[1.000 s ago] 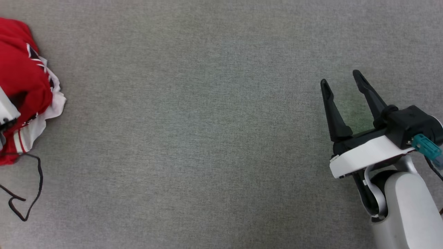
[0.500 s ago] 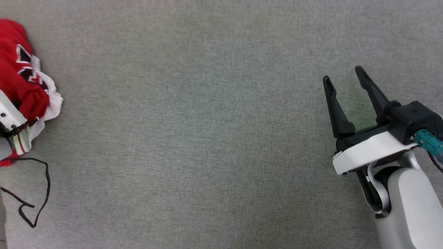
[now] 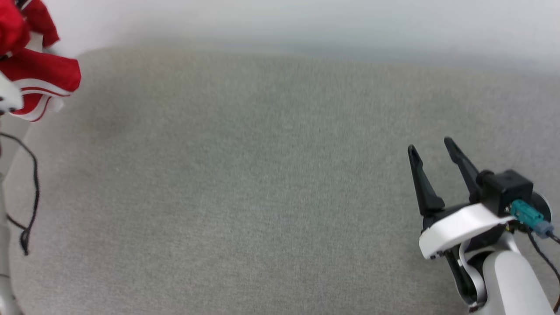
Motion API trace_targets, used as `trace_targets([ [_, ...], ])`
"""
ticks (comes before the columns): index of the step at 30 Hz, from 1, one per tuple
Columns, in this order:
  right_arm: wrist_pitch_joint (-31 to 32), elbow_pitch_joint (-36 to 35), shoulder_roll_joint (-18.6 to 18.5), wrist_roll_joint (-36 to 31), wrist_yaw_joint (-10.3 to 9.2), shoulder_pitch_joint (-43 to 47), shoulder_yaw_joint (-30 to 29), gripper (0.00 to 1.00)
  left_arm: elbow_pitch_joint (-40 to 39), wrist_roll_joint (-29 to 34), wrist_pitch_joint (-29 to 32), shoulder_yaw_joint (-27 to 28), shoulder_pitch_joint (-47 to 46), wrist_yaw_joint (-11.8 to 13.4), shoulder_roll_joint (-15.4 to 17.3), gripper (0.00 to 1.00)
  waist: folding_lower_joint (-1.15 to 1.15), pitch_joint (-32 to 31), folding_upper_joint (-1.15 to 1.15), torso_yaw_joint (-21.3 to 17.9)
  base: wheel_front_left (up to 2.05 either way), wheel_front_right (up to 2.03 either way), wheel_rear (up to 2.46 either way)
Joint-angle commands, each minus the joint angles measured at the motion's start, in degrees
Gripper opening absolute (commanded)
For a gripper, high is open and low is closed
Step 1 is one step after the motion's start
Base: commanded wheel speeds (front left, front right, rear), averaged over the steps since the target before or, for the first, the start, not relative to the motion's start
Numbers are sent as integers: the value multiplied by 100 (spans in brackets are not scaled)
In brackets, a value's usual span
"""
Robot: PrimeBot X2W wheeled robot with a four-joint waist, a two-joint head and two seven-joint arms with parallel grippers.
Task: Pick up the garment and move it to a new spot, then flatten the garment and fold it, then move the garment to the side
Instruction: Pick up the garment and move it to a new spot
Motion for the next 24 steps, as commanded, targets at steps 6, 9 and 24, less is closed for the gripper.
trace_targets([
  [6, 110, -48, 85, -47, -2, 449, -189, 100, -61, 201, -629, -401, -102, -26, -480, 0, 1, -824, 0, -195, 0, 0, 0],
  [9, 180, -104, 99, -46, -2, 616, -228, 100, -183, 198, -764, -535, 130, -80, -698, 0, 1, -985, 0, -421, 0, 0, 0],
  [24, 542, -516, 114, -95, -2, 912, -361, 100, -890, -251, -863, -1746, 1448, -371, -2323, 0, 1, -1010, 0, -1583, 0, 0, 0],
])
